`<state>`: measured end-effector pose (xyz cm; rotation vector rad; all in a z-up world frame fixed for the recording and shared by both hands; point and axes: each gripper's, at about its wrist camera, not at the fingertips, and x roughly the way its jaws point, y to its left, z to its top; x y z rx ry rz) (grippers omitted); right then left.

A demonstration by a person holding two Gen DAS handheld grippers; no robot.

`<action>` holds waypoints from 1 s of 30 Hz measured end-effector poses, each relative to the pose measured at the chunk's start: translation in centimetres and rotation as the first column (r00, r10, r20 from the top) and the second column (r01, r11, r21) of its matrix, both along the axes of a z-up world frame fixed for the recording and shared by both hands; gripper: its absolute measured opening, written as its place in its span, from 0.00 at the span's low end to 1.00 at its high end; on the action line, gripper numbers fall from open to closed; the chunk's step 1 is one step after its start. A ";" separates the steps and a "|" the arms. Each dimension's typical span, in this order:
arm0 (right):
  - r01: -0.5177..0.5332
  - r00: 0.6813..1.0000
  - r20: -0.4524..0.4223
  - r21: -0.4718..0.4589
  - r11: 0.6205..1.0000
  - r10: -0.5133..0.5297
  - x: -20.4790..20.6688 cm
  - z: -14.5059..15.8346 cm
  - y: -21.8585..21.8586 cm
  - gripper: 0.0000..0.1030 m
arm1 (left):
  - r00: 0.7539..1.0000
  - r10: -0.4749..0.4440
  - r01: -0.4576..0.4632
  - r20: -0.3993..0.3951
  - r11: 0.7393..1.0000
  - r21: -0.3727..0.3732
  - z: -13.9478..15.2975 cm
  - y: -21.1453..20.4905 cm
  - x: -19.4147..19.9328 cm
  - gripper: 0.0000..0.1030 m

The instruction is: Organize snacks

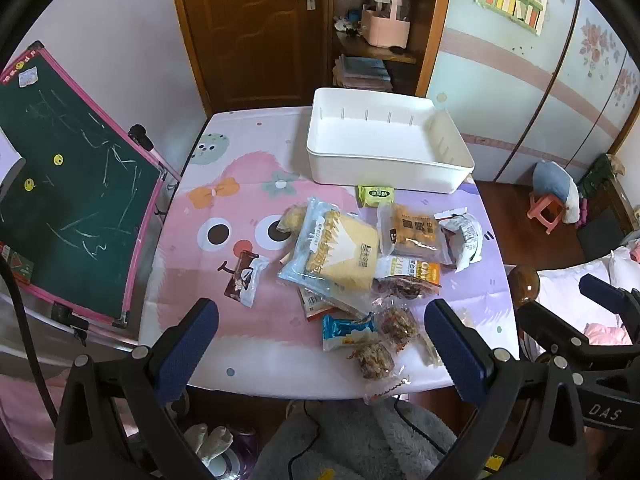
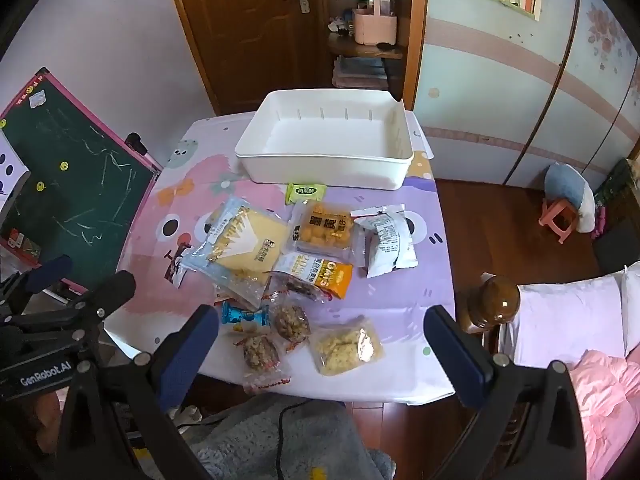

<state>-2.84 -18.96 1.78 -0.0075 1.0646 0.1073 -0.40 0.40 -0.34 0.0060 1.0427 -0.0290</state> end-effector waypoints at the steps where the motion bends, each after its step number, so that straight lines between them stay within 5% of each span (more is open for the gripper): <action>1: 0.000 1.000 0.000 -0.001 1.000 0.000 0.0 0.0 0.0 1.00 | 1.000 0.000 0.000 -0.001 1.000 0.000 0.0 -0.1 0.0 0.99; 30: -0.005 1.000 0.005 0.009 1.000 0.005 -0.3 0.9 0.1 1.00 | 1.000 0.002 -0.002 -0.002 1.000 -0.001 0.0 0.1 0.3 0.99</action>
